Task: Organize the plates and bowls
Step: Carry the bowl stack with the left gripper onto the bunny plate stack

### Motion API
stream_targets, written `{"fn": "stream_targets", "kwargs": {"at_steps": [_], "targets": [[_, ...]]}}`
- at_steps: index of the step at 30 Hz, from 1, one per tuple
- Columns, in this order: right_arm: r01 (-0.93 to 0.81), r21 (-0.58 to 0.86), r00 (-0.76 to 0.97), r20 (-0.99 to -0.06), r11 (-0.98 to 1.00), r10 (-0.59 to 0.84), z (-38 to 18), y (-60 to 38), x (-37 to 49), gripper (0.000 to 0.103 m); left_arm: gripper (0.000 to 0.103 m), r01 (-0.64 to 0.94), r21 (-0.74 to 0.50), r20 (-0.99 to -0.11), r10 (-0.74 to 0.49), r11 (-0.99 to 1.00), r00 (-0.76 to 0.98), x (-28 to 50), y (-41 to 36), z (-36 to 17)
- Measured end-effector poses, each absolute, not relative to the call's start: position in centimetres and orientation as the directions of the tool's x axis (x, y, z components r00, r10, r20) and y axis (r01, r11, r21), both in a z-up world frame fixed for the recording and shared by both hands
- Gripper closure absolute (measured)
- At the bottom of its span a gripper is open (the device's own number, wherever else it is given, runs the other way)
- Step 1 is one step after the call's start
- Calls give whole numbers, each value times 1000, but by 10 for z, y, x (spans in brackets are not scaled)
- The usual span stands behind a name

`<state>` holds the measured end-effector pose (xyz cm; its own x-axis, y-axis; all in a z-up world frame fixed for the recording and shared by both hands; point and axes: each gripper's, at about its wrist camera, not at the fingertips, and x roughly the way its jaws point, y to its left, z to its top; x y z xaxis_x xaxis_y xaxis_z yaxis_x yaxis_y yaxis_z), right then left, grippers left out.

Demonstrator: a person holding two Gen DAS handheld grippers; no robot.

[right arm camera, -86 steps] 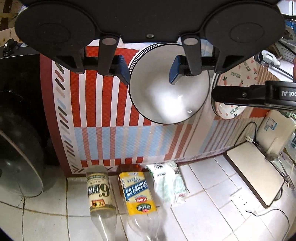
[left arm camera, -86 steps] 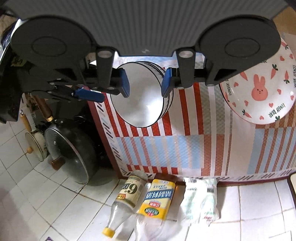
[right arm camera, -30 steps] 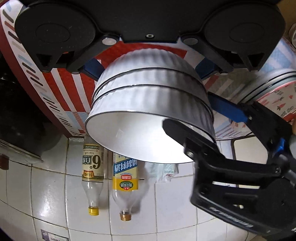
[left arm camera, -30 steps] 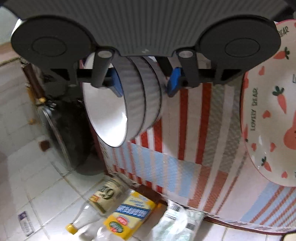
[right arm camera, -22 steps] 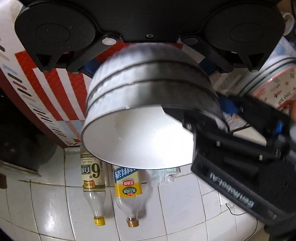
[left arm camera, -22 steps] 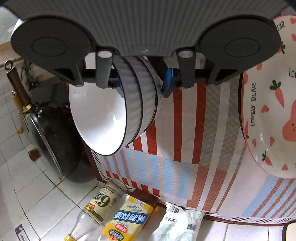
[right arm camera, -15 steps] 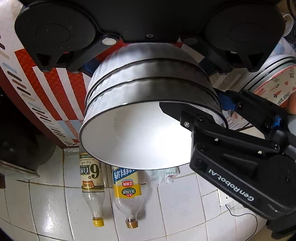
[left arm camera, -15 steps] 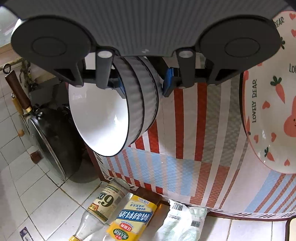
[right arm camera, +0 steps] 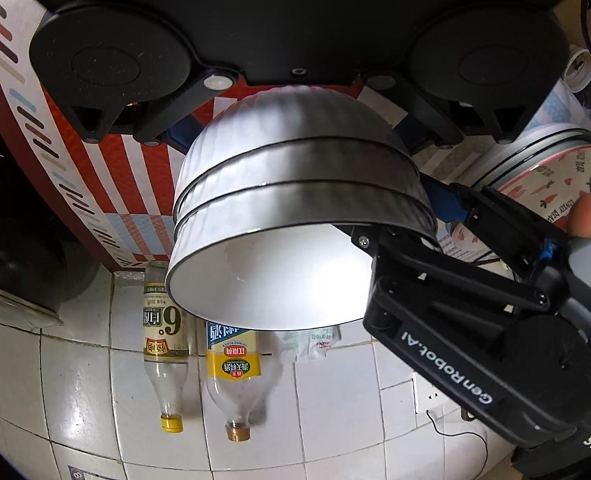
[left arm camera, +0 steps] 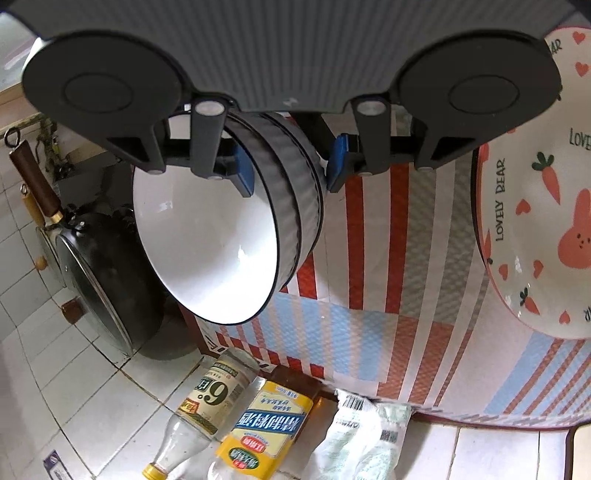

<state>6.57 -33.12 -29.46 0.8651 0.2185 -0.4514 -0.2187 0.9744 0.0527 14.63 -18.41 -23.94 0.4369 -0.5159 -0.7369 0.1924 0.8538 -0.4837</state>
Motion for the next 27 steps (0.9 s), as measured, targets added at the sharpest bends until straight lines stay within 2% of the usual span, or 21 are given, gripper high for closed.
{"fn": "stream_targets", "kwargs": {"at_steps": [5, 18, 27], "targets": [[-225, 49, 873, -434, 973, 223, -284, -328, 60, 0, 62, 203, -478, -728, -515, 854, 453, 141, -180, -224], [-339, 11, 861, -401, 941, 314, -210, -287, 47, 0, 62, 185, -456, -703, -479, 871, 526, 105, -126, -147], [-422, 52, 816, -414, 905, 404, -200, -230, 39, 0, 62, 99, -416, -726, -396, 904, 562, 86, -62, -139]]}}
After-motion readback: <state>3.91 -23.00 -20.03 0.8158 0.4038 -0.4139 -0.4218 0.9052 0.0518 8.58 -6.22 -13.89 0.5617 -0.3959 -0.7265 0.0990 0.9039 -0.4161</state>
